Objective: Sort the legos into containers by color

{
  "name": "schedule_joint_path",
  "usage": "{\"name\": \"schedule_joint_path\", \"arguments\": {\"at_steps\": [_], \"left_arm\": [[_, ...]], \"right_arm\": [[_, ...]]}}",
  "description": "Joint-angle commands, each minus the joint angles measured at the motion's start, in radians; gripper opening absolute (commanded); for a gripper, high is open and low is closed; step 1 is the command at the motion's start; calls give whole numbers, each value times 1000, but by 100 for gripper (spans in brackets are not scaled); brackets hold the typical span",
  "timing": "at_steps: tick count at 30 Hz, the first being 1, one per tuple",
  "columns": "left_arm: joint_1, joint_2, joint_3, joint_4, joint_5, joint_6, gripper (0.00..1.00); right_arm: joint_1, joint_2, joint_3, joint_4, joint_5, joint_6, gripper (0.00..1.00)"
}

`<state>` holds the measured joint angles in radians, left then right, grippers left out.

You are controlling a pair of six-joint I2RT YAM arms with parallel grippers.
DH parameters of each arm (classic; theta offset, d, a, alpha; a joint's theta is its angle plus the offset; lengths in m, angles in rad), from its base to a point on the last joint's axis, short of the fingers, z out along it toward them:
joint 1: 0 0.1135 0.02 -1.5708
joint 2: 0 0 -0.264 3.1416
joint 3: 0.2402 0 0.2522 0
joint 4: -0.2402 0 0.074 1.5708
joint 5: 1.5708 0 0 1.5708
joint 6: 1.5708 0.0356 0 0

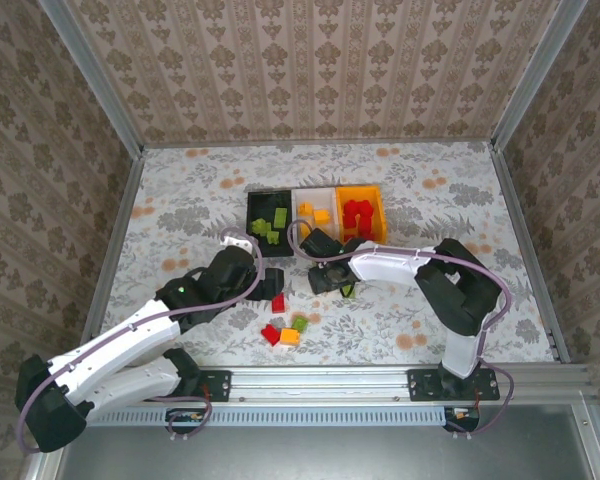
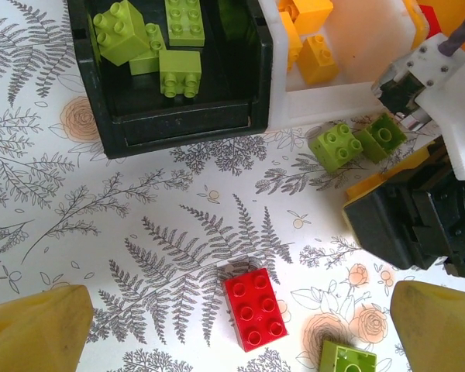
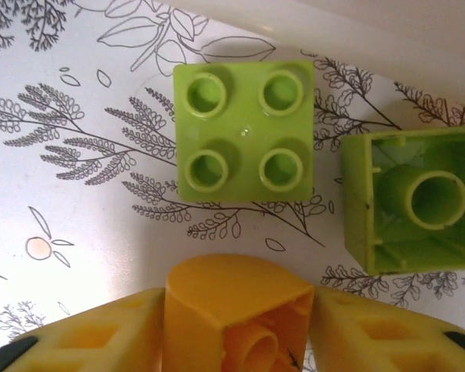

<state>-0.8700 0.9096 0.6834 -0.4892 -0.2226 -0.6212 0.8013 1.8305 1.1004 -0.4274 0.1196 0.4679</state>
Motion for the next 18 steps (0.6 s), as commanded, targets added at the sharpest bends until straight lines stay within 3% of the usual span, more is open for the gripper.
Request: {"name": "schedule_joint_path", "arguments": {"at_steps": [1,4,10,18], "left_arm": [[-4,-13,-13,-26,-27,-23,100],[-4,-24,-22,-29,-36,-17,100],[-2,-34,-34,-29,-31,-14,100],[-1,-40,-41,-35,-29,-24,100]], "right_arm": [[-3,-23,-9,5,-34,-5,40],[-3,-103,-32,28,-80,-15,33],[-38,-231,11,45,-129,3,32],[-135,-105,244,-4,-35,24,31]]}}
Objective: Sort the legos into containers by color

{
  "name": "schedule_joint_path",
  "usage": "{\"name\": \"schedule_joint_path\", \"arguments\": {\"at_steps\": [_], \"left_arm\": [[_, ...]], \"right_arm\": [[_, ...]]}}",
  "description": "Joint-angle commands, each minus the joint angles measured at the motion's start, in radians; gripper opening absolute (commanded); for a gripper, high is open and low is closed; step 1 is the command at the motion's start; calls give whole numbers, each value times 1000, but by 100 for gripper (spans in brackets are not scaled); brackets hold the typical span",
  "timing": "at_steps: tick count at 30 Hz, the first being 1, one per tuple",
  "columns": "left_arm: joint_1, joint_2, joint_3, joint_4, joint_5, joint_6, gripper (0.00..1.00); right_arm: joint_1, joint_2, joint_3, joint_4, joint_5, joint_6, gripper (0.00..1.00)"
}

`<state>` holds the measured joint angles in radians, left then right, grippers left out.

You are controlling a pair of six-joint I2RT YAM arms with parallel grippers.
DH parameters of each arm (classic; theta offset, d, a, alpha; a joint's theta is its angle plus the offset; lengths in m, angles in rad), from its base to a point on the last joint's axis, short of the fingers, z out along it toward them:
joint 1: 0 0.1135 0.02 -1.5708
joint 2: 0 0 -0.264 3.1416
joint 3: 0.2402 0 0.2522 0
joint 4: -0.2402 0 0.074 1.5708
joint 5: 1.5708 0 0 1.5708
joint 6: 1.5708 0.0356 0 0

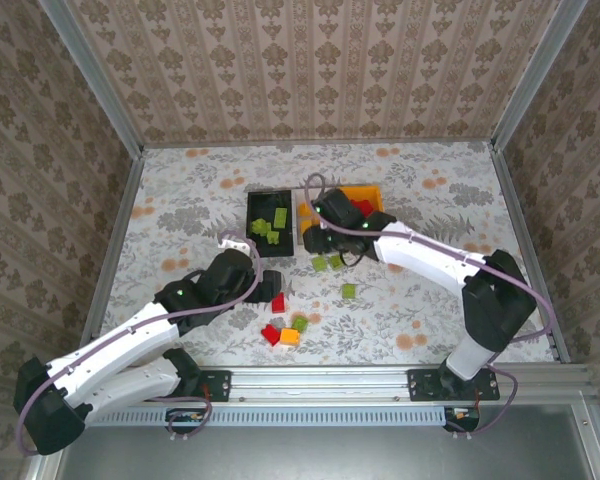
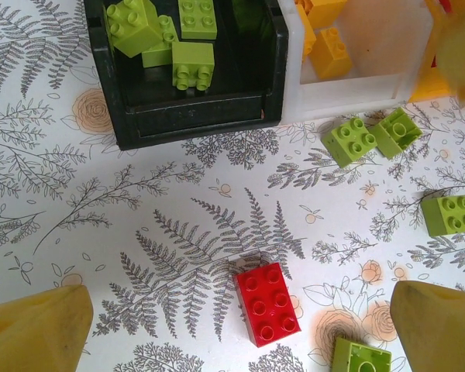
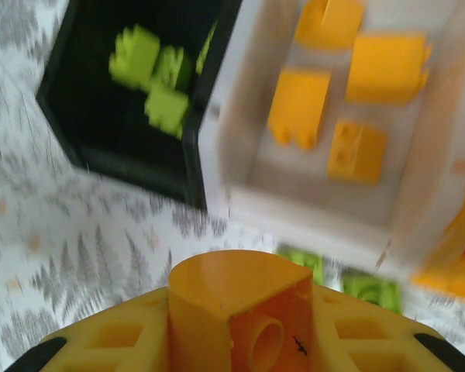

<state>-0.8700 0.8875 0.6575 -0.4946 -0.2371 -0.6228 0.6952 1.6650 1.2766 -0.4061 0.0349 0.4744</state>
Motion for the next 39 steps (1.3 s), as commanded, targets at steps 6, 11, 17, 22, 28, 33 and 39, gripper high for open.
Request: {"name": "schedule_joint_path", "arguments": {"at_steps": [6,11,17,22,28,33,39], "left_arm": [[3,-32,-36,-29,-11,-27,100],[10,-20,-46,-25,-2,-22,100],[20,20,-28,-23,16,8,100],[21,109,-15,3,70,30,98],[-6,296,18,30,139,35,90],[-35,428,45,68,140,45,84],[-48,549,79,90,141,52,77]], "right_arm": [[-78,243,263,-80,74,28,33],[-87,346,380,-125,112,40,38],[-88,342,431,-125,107,38,66],[-88,230,321,-84,98,55,68],[-88,84,119,-9,80,87,68],[-89,-7,14,21,92,92,69],[-95,-109,-61,38,106,98,69]]}}
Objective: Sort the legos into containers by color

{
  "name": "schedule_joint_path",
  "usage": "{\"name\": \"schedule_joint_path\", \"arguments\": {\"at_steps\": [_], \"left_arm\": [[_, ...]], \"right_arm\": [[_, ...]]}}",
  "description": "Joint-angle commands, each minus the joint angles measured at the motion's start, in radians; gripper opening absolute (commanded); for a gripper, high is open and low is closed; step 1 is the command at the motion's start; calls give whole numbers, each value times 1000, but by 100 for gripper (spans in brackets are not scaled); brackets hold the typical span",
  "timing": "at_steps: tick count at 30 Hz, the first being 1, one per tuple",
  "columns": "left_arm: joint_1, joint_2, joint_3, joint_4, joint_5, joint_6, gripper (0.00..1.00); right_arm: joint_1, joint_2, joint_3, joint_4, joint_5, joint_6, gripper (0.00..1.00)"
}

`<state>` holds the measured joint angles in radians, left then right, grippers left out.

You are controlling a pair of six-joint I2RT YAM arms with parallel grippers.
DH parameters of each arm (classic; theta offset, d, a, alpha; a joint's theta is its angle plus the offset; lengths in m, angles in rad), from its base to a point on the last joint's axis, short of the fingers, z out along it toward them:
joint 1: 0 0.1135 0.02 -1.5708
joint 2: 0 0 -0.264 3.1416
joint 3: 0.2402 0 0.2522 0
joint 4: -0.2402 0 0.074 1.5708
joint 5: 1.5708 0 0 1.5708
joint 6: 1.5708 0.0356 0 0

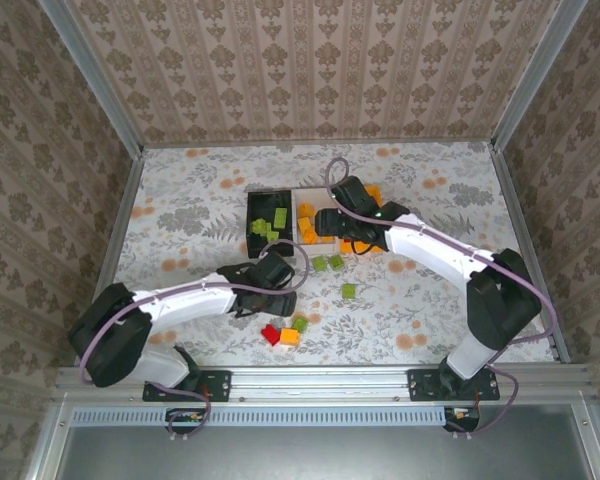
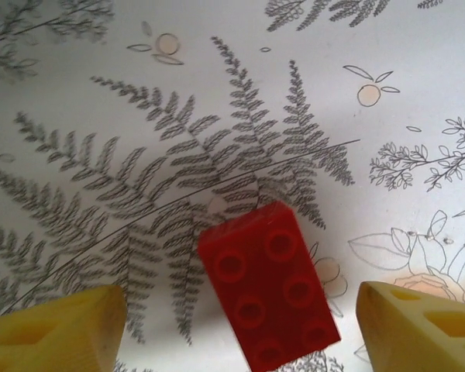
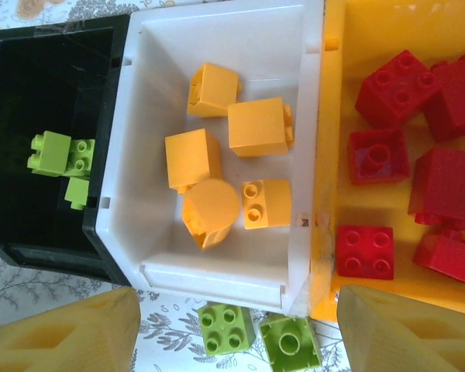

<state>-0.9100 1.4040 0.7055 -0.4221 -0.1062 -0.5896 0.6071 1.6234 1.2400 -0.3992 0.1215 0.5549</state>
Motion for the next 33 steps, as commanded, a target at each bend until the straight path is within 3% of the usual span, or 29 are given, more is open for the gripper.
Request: {"name": "schedule_joint_path", "arguments": {"at_steps": [1,6,16,25,33], "left_arm": [[-10,46,30,22,14,18,75],[-12,114,15,60,40,11,63],[-33,124,44,60,38,13,25],[-47,97,265,23,36,90,21],[-1,349,666,62,91,228,21]], "right_arm": [[-10,-83,-31,32,22,16,69],[-22,-139,-63,35,36,13,70],[-50,-214,-144,44,44,48,70],[-98,-357,-324,69,70,133,70],[-121,-433,-435,43,89,157,70]]}}
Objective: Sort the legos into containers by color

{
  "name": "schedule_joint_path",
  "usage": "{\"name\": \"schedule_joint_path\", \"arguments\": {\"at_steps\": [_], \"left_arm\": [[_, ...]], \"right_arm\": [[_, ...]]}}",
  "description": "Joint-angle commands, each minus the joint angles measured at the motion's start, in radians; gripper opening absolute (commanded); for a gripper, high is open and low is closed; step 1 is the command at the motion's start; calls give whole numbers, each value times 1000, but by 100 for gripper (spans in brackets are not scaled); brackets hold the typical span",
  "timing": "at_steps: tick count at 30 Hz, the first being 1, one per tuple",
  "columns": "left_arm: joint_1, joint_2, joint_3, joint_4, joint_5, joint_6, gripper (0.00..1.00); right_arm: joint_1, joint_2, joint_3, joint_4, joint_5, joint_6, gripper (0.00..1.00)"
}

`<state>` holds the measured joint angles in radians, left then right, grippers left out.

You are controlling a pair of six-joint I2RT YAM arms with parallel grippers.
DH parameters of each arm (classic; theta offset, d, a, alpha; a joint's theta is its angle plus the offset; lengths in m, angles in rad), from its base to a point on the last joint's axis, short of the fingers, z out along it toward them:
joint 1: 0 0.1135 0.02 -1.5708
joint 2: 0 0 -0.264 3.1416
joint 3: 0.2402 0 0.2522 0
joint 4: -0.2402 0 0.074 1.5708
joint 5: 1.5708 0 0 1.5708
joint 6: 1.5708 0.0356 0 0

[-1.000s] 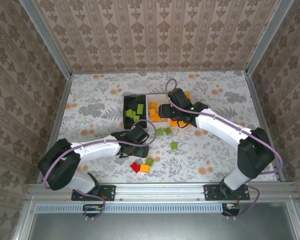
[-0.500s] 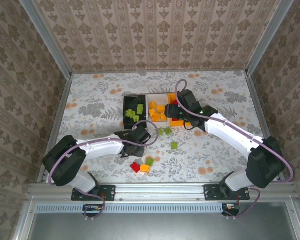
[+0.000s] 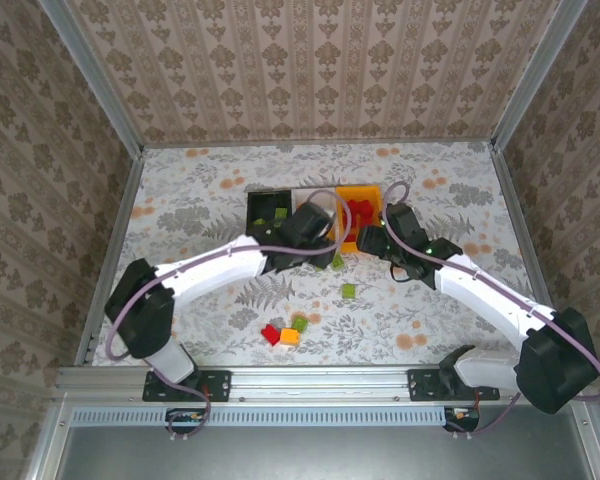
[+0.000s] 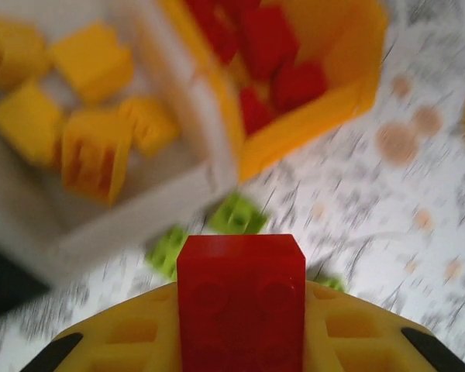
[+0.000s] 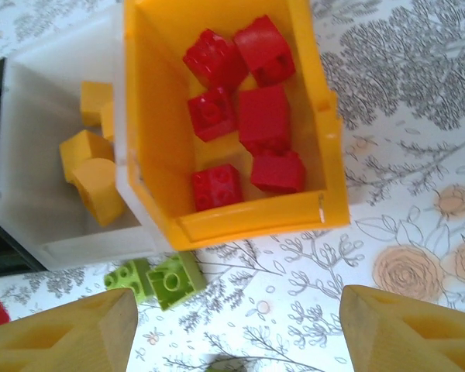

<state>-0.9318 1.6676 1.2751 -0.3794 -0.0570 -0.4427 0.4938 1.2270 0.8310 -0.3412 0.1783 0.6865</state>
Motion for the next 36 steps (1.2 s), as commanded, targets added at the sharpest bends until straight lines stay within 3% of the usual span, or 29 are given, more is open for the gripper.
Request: {"name": "schedule_joint_path", "arguments": {"at_steps": [1,11,17,23,27,36], "left_arm": [[26,132,160,14,48,96,21],[93,484,594,-73,87,113,24],[97,519,662,-65,105,71,50],[96,330,481,87,92,22,81],[97,133,248,194,54,-4,98],[83,-340,-286,200,-106,-83,100]], "right_arm": [[-11,-45,-35,-21,33,28,70],[-21,-83,-76,-47,14,24,71],[-15,-67,-96,-18,-61,-11,72],[38,7,-103,29,-129,-37,73],[111,109,-68,33,-148,-60,73],[206,315,-8,-6,-91,-68,65]]}}
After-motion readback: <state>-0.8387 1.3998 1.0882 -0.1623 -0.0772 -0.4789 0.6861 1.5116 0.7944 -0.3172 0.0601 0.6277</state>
